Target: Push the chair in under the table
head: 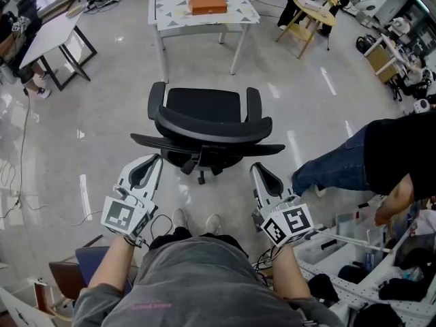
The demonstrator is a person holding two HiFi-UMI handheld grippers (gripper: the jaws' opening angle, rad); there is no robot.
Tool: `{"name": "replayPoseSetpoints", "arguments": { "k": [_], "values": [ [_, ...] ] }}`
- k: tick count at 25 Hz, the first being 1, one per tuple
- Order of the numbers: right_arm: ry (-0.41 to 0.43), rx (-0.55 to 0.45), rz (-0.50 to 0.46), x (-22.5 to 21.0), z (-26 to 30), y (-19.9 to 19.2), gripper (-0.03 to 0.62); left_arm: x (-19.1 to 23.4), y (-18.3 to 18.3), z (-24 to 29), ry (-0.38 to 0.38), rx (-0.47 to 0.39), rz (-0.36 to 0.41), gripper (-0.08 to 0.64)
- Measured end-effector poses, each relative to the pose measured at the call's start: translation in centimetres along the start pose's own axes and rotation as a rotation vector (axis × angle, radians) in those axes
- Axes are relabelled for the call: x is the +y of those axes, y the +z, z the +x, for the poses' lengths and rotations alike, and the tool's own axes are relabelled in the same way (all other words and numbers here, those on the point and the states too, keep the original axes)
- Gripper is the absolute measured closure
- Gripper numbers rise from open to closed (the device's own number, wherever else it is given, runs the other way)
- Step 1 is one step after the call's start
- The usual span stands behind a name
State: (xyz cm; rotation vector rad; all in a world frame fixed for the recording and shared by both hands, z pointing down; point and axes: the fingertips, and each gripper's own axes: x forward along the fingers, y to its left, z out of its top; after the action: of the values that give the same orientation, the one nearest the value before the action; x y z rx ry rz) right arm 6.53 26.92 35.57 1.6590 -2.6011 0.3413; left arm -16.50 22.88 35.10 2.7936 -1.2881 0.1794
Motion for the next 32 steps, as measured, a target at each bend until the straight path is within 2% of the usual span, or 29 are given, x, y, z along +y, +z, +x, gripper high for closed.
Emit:
{"name": "replayPoseSetpoints", "arguments": {
  "k": [16, 20, 23, 32],
  "values": [
    [-0.008, 0.005, -0.008, -0.6, -0.1, -0.2, 0.563, -0.3, -0.6, 0.0, -0.013, 0.022, 0.016, 0.505],
    [-0.012, 0.006, -0.008, -0.7, -0.2, -0.2, 0.561, 0.0, -1.0, -0.2, 0.007, 0.043, 0.016, 0.488],
    [-0.016, 0.006, -0.014, -0.9, -0.4, -0.2, 0.558, 0.0, -0.6, -0.1, 0.005, 0.028, 0.014, 0.469],
    [-0.015, 0.005, -0.008, -1.3, -1.0, -0.4, 0.494, 0.0, -1.3, -0.3, -0.002, 0.044, 0.012, 0.436]
  ]
}}
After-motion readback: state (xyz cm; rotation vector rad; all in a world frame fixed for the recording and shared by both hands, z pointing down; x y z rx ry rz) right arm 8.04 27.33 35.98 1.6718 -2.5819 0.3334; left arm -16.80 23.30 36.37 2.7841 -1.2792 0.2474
